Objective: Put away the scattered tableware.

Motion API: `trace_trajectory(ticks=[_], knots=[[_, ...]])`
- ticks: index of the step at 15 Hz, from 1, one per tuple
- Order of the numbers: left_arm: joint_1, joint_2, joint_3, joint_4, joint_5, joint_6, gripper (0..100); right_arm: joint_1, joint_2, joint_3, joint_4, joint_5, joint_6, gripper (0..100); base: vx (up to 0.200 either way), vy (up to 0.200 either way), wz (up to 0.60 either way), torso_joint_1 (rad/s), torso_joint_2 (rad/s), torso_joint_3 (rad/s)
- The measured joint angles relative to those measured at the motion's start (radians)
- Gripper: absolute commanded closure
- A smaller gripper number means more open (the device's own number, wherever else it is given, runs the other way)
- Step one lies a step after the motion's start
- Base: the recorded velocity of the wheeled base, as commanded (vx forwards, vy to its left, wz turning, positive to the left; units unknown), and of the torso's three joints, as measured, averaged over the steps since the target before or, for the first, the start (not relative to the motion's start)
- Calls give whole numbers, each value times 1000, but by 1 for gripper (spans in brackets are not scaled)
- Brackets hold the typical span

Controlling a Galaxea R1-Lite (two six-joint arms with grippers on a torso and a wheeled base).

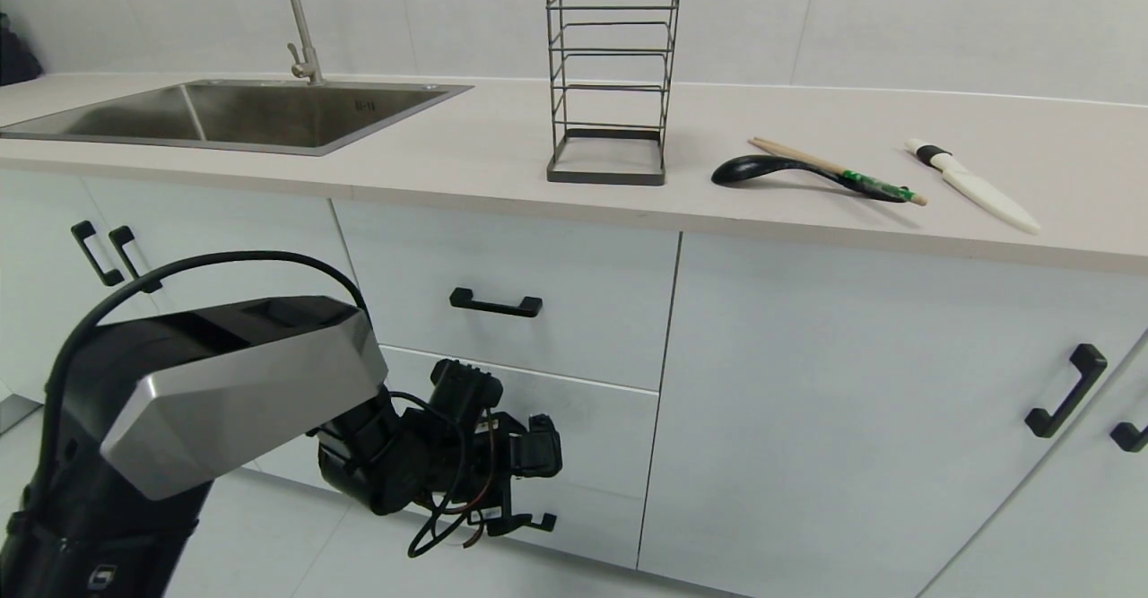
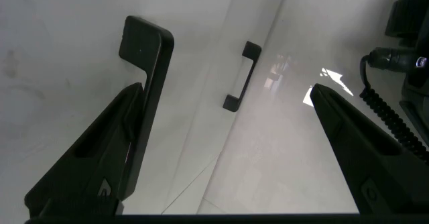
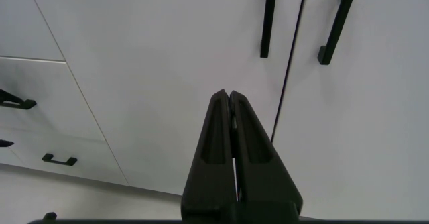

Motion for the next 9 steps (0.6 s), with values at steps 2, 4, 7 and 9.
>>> trace_trajectory(ticks=[2,4,7,9], knots=[[-2,1,22,-8,-1,0,0,0,0,0,0,0,0,100,0,0,0,0,0,0],[-9,-1,43,-14,0,0,0,0,0,0,0,0,0,100,0,0,0,0,0,0],[-16,-4,60,6,-6,-1,0,0,0,0,0,0,0,100,0,0,0,0,0,0],[-17,-5,58,0,-5,-1,0,0,0,0,0,0,0,100,0,0,0,0,0,0]])
